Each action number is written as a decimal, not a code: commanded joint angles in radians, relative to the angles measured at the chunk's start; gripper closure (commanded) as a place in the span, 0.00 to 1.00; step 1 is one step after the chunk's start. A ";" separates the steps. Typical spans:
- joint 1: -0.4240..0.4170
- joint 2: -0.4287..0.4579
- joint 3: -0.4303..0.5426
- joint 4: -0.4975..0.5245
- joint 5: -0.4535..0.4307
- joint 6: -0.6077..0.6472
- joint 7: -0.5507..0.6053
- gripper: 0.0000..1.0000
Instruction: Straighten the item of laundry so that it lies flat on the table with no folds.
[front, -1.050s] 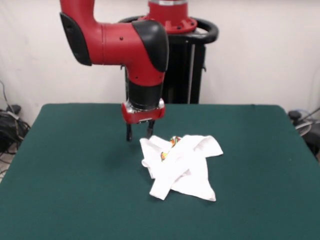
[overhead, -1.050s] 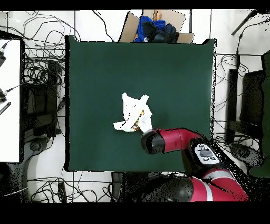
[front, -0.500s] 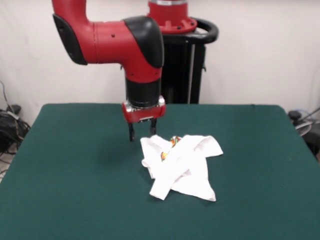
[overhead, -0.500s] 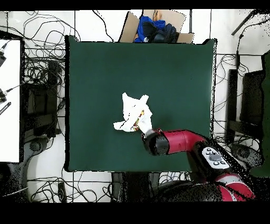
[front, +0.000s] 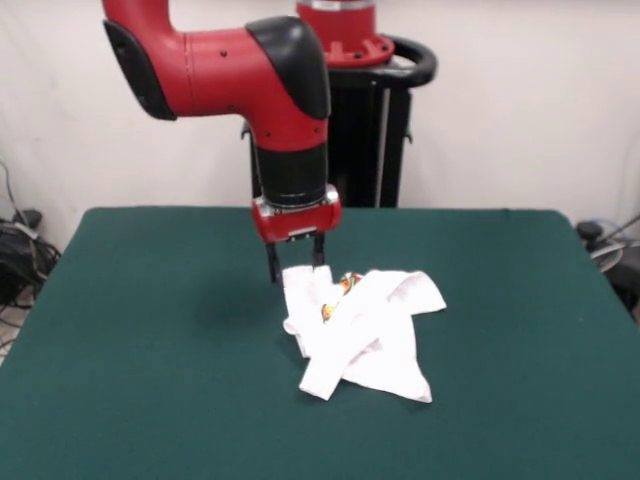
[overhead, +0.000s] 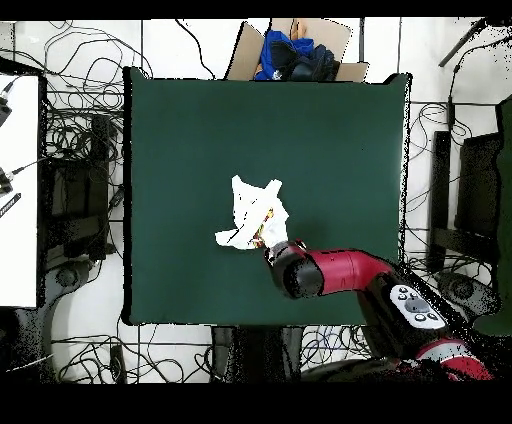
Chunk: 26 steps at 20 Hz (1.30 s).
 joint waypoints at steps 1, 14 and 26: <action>-0.004 0.000 0.118 0.012 -0.040 -0.114 0.067 0.00; 0.023 0.017 0.084 -0.017 -0.047 -0.075 0.039 0.00; 0.031 0.027 0.084 -0.032 -0.044 -0.030 0.015 1.00</action>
